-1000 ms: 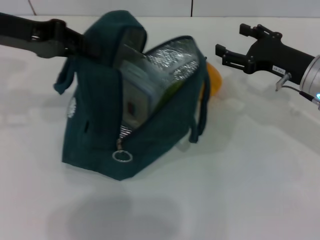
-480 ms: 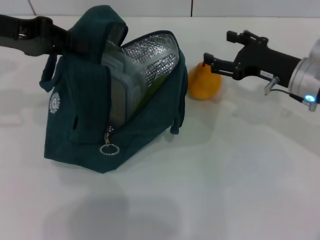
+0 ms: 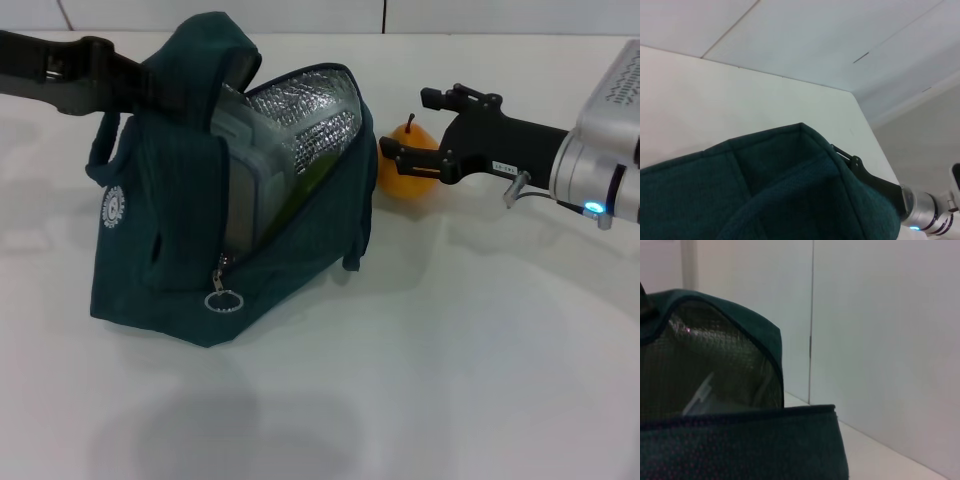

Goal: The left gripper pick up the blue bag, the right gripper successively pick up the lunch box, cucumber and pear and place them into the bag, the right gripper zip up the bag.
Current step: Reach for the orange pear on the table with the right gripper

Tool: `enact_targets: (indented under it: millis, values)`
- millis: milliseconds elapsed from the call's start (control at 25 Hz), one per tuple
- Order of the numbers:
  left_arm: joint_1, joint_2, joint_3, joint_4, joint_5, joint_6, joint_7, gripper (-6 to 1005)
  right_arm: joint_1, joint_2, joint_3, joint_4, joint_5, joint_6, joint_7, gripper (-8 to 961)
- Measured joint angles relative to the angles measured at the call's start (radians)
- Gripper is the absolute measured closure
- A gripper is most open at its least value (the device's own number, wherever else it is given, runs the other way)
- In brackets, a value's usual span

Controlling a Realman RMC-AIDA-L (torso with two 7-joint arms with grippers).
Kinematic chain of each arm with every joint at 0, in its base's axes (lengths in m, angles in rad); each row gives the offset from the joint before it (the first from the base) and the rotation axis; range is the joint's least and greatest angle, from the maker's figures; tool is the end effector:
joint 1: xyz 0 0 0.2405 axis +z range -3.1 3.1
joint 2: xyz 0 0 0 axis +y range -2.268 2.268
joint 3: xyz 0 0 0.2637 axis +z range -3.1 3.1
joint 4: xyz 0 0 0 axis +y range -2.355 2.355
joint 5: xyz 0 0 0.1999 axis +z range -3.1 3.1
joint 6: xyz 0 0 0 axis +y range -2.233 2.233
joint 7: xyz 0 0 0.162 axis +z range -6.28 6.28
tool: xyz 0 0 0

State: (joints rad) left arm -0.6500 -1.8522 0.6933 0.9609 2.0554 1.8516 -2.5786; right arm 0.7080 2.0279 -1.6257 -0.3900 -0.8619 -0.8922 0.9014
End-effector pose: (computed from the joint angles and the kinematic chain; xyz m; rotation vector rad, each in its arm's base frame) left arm -0.2129 0.3636 0.1047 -2.5185 -1.6895 -0.5383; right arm 0.1927 0.4086 -0.0804 -2.4891 0.2898 0.6448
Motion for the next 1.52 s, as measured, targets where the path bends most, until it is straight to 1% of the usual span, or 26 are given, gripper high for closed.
enact_targets:
  millis: [560, 1000, 1520]
  values:
    - [-0.003, -0.001, 0.0, -0.005, 0.0, 0.0, 0.0, 955, 0.004, 0.0, -0.005, 0.002, 0.0, 0.018, 0.006, 99]
    - [-0.003, -0.001, 0.002, -0.005, 0.0, 0.002, 0.002, 955, 0.01, 0.0, -0.026, -0.005, 0.0, 0.031, 0.007, 492]
    - [-0.003, -0.001, 0.002, -0.005, -0.001, 0.005, 0.006, 955, 0.019, 0.0, -0.026, -0.005, 0.0, 0.055, 0.006, 882]
